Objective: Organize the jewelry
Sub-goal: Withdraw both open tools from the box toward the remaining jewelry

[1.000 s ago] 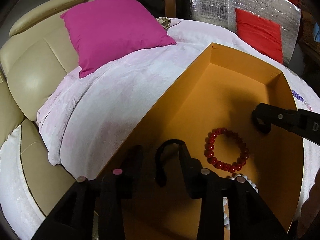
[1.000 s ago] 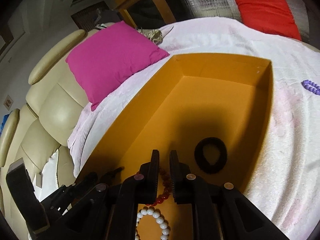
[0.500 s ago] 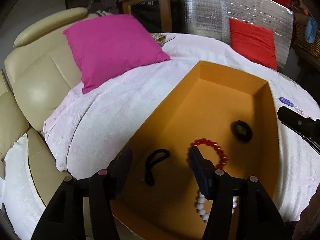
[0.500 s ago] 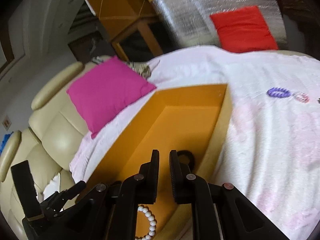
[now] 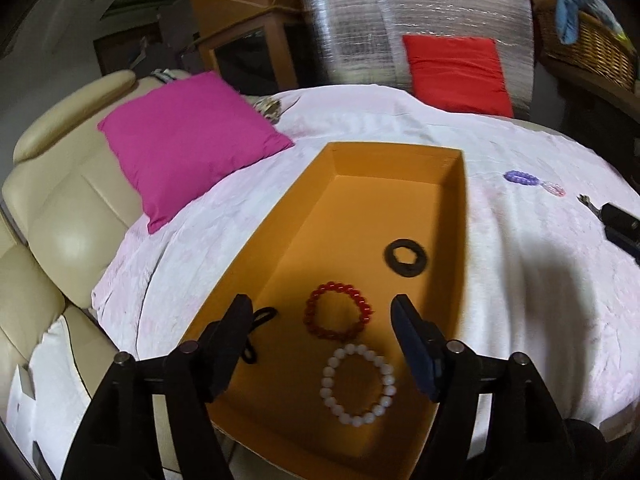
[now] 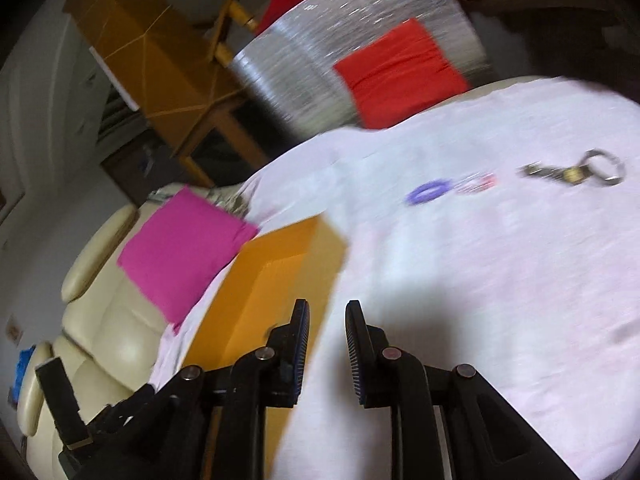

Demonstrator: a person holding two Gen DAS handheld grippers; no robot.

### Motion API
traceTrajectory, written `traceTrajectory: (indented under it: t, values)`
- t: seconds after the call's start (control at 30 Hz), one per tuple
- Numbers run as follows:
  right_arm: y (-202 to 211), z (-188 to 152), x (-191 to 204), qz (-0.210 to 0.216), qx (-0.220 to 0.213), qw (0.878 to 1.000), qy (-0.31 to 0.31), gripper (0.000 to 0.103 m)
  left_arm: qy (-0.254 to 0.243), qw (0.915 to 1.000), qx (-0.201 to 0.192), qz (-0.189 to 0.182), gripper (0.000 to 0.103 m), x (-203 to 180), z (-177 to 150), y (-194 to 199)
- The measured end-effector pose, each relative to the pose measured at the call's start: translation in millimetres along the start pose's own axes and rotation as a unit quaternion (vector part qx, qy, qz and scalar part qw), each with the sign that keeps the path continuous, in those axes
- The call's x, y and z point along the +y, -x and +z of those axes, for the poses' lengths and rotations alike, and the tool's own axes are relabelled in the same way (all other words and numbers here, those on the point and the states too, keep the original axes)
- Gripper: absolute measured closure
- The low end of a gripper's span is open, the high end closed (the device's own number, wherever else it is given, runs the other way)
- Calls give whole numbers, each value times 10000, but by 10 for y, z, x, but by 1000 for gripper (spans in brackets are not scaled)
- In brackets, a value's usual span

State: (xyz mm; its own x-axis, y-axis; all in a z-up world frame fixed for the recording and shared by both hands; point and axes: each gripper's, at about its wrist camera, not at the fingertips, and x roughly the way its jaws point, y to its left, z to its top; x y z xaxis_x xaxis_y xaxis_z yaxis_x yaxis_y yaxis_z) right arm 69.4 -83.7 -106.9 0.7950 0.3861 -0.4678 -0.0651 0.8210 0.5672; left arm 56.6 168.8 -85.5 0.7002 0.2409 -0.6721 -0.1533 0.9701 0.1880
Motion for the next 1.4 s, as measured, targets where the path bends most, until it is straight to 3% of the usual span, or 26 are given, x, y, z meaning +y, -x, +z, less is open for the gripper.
traceTrajectory:
  t: [0.13,0.33,0.47,0.67,0.77,0.9,1.03,1.2,1.4]
  values:
    - [263,187,-405,-396,-176,9990,-81,56,-279,9996,-32,-17,28,-238,29,98]
    - [488,510,-1066,-1186,-53,9928,130,56,-842,9964,-37,-55,28,-682,76,189]
    - [482,723,-1588,-1585,384,9866,-92,55,-1221,9921,-35,-278,28,-1058,223,240]
    - [488,888,-2208,-1575,713,9829,-640,51,-1359,9860,32,-962,22,-1716,616,90]
    - [412,993,-2313,-1607,923,9817,-427,51,-1287,9831,245,-1276,22,-2037,692,-129]
    - [272,1147,-2405,-1497,992,9836,-151,50,-837,9814,664,-1594,22,-2325,718,-493]
    - [104,1241,-2406,-1345,995,9847,491,31,-580,9822,831,-1579,22,-2536,738,-733]
    - [-133,1212,-2404,-1238,1228,9745,1413,30,-304,9836,814,-1579,22,-2668,844,-941]
    - [-271,1269,-2485,-1237,1065,9709,1752,21,-177,9825,808,-1668,22,-2748,896,-1109]
